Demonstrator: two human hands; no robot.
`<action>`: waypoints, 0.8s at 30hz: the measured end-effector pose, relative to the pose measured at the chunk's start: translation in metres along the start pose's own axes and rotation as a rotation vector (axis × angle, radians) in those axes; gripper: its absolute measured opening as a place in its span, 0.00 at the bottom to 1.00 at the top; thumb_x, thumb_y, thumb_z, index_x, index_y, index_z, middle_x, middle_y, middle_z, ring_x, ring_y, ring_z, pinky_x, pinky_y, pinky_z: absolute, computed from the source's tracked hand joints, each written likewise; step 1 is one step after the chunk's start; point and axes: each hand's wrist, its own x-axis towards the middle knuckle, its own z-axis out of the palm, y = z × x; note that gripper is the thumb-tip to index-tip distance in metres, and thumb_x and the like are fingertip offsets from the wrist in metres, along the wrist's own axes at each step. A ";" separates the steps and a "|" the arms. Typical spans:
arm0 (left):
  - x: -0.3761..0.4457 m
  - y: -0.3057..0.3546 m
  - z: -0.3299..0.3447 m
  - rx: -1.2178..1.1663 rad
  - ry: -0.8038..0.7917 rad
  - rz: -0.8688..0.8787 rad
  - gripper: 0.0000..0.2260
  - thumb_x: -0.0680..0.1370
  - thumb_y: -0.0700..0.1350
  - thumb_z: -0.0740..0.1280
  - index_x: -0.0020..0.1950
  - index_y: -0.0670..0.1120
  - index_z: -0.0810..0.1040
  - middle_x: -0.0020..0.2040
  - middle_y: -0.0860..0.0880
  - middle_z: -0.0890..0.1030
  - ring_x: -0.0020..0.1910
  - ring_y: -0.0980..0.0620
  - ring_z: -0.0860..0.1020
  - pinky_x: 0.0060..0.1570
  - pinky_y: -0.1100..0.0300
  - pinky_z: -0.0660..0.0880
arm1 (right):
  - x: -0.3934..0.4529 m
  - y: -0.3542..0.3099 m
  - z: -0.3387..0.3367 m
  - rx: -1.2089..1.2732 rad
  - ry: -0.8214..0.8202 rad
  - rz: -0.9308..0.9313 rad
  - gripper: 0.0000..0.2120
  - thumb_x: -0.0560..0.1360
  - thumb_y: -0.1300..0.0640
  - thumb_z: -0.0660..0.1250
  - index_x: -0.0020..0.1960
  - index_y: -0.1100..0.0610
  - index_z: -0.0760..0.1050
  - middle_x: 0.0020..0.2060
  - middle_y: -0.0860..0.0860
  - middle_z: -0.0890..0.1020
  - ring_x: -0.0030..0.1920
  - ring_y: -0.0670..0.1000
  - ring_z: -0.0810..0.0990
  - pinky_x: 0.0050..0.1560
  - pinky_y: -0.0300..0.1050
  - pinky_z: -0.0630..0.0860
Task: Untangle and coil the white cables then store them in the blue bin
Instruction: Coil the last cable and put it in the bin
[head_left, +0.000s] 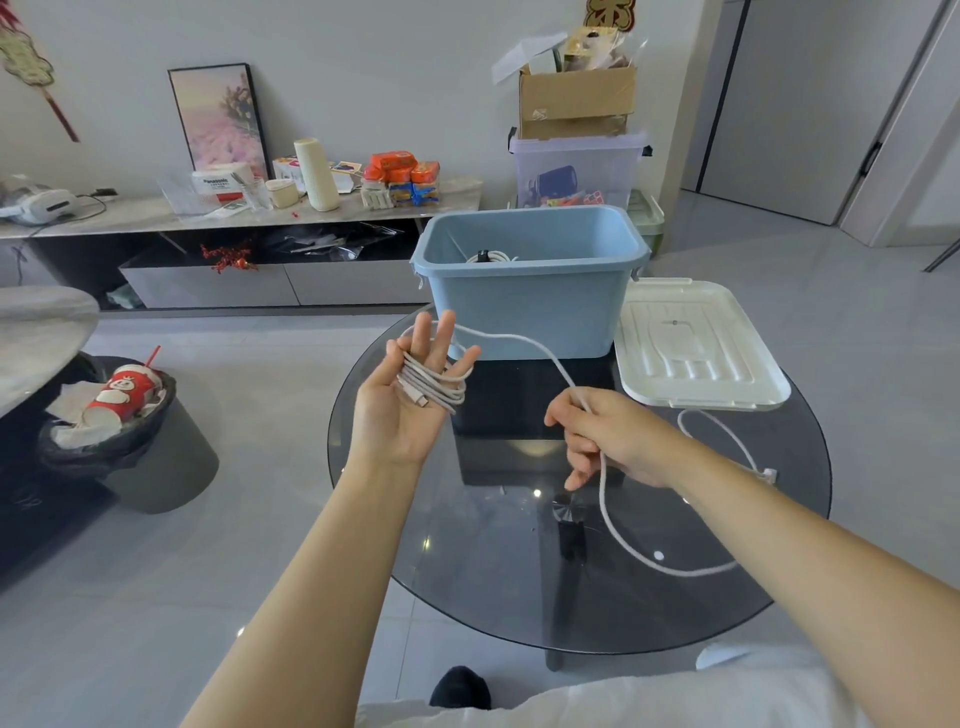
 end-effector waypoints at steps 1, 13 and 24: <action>0.002 -0.001 -0.001 0.006 0.047 0.016 0.15 0.84 0.43 0.49 0.44 0.42 0.72 0.45 0.46 0.84 0.52 0.44 0.82 0.64 0.36 0.68 | -0.001 -0.002 0.006 0.073 -0.032 0.034 0.12 0.81 0.52 0.58 0.50 0.61 0.71 0.25 0.49 0.63 0.24 0.46 0.66 0.29 0.46 0.77; 0.003 0.015 -0.003 -0.091 0.216 0.091 0.11 0.84 0.41 0.49 0.51 0.42 0.70 0.48 0.43 0.84 0.46 0.47 0.84 0.59 0.33 0.68 | -0.001 -0.002 0.033 -0.679 0.171 -0.016 0.18 0.82 0.48 0.44 0.62 0.49 0.69 0.36 0.48 0.75 0.35 0.46 0.72 0.38 0.42 0.69; 0.009 0.013 -0.013 0.359 0.211 0.114 0.14 0.84 0.43 0.48 0.44 0.46 0.69 0.49 0.46 0.85 0.55 0.48 0.81 0.61 0.44 0.69 | -0.019 -0.018 0.036 -0.890 -0.104 -0.013 0.18 0.81 0.51 0.49 0.58 0.45 0.78 0.35 0.38 0.73 0.45 0.46 0.74 0.49 0.44 0.71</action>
